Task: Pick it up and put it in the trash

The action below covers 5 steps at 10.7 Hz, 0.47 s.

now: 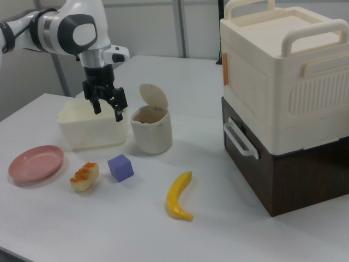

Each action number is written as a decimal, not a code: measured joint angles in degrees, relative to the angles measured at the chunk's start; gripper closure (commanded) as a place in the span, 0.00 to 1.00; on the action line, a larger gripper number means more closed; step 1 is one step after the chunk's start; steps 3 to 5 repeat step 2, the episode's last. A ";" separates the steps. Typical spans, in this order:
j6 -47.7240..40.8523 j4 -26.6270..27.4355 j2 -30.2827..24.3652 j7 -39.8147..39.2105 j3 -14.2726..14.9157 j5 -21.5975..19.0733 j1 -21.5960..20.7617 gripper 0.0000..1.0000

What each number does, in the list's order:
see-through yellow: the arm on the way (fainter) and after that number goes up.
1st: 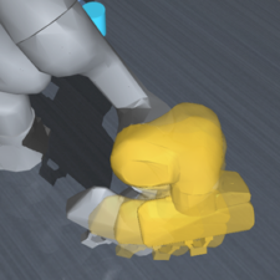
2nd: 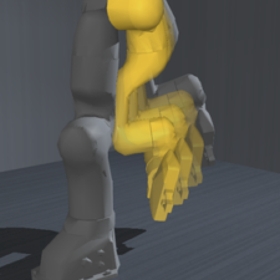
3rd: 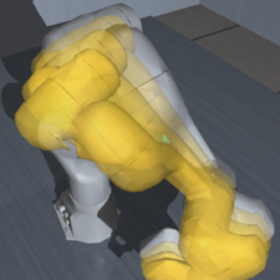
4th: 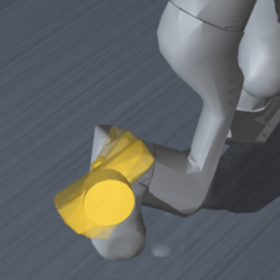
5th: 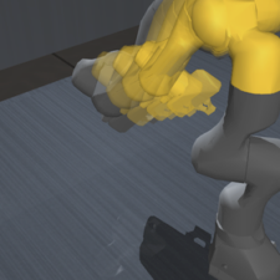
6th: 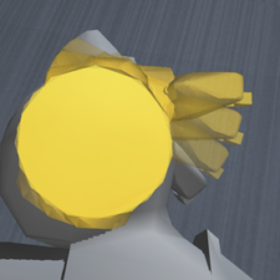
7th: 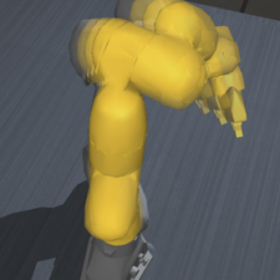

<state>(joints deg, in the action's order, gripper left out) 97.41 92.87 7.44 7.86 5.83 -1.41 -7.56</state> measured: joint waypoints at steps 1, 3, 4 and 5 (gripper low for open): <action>0.00 0.00 -0.08 -0.19 -0.01 -0.06 0.67 0.00; 0.00 0.00 -0.10 -0.25 -0.01 -0.19 1.08 0.00; 0.00 0.00 -0.10 -0.25 -0.01 -0.19 1.08 0.00; 0.00 0.00 -0.10 -0.25 -0.01 -0.19 1.08 0.00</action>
